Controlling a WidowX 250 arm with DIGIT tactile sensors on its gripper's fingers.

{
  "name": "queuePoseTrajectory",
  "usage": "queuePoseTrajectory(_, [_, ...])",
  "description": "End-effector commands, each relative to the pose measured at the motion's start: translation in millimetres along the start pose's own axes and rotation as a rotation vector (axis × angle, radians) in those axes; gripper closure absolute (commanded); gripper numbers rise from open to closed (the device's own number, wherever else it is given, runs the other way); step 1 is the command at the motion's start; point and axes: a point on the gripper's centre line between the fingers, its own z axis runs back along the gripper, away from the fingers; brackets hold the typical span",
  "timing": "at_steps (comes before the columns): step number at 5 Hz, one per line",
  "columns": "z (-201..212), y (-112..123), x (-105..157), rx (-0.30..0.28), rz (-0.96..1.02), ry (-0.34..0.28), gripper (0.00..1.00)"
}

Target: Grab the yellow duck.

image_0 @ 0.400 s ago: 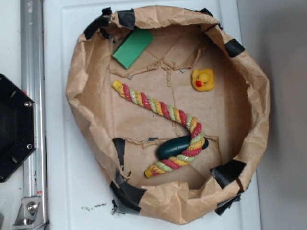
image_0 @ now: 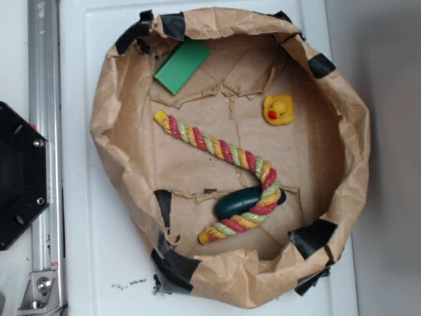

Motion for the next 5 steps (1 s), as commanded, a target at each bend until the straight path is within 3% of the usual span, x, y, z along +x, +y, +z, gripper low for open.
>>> queuePoseTrajectory(1, [-29,14,83,0.019,-0.056,-0.189,0.00])
queuePoseTrajectory(3, [-107,19,141,-0.039,-0.141,-0.268,0.00])
queuePoseTrajectory(4, [-139,8,165,-0.122,-0.178,-0.282,0.00])
queuePoseTrajectory(5, [-139,8,165,-0.122,-0.178,-0.282,0.00])
